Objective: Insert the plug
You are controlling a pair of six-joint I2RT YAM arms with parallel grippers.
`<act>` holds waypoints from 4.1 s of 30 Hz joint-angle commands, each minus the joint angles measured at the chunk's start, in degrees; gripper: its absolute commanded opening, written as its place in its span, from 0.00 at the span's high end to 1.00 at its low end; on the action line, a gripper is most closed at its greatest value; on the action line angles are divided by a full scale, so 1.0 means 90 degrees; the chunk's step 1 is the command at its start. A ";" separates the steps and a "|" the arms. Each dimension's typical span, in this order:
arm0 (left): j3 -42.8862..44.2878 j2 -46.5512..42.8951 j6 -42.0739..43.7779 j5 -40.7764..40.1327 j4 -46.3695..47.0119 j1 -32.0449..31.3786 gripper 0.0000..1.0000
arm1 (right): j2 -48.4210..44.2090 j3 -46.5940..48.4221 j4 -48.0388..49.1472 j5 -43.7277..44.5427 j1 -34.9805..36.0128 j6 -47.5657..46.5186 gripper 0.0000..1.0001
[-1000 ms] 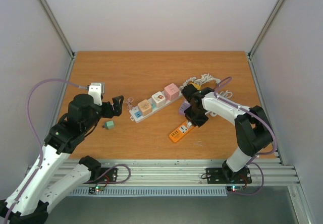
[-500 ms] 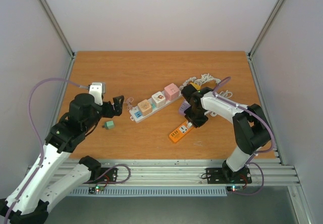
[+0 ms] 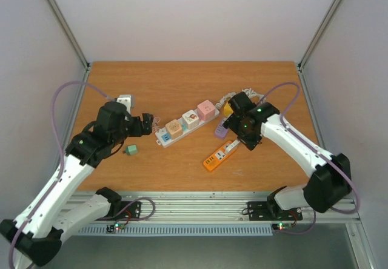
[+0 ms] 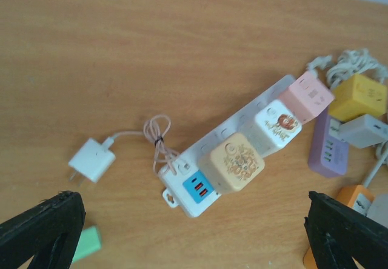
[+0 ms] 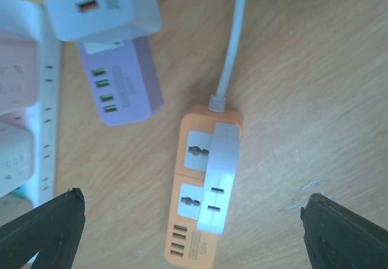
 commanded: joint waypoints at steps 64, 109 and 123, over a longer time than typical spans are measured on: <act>-0.1640 0.1317 -0.2223 0.2597 0.0228 0.1860 0.70 | -0.0555 -0.1066 0.4784 -0.2782 0.0789 -0.4714 0.26; -0.1598 0.1276 -0.3723 0.6155 0.0497 0.1886 0.44 | 0.1598 -0.0433 0.6458 -0.2660 0.3259 -0.8985 0.94; -0.1567 0.1221 -0.4227 0.5742 0.1975 0.2306 0.17 | 0.0796 -0.0881 0.6051 -0.1825 0.3022 -0.7746 0.99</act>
